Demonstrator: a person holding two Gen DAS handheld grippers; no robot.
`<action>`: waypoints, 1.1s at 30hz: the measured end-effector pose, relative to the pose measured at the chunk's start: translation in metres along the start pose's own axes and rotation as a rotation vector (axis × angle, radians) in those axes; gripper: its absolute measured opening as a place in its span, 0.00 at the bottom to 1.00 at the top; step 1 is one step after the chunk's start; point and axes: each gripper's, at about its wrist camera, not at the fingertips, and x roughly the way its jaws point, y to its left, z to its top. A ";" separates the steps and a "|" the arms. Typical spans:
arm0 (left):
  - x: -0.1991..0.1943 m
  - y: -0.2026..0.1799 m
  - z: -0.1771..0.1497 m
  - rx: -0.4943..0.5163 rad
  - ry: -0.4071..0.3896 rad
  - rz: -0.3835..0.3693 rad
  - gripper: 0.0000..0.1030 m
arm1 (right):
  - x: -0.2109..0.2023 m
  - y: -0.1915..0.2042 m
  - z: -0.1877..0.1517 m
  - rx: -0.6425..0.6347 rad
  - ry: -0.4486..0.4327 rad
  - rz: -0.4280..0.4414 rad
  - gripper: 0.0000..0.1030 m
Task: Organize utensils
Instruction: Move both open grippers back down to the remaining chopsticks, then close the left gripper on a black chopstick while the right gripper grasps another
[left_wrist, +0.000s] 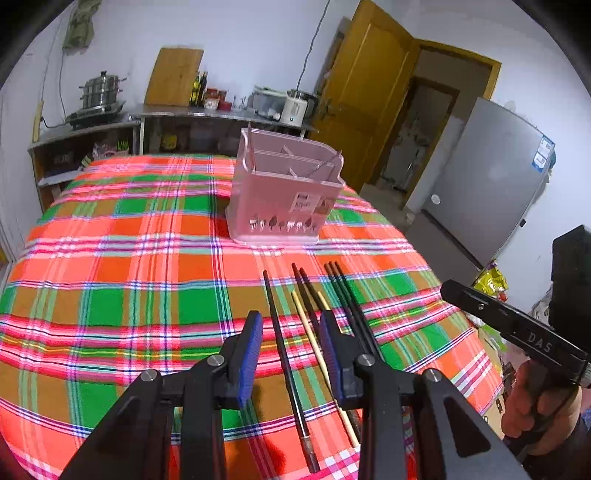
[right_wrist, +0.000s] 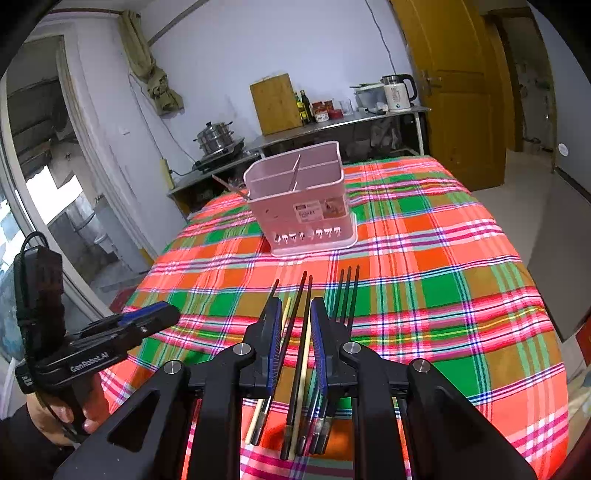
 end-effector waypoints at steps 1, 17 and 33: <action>0.005 0.001 0.000 -0.001 0.010 -0.002 0.31 | 0.003 0.000 0.000 -0.001 0.007 0.000 0.14; 0.105 0.024 0.011 -0.053 0.161 0.012 0.31 | 0.088 -0.023 0.004 0.013 0.155 -0.044 0.12; 0.135 0.029 0.018 -0.060 0.189 0.007 0.29 | 0.152 -0.038 0.016 0.016 0.259 -0.082 0.11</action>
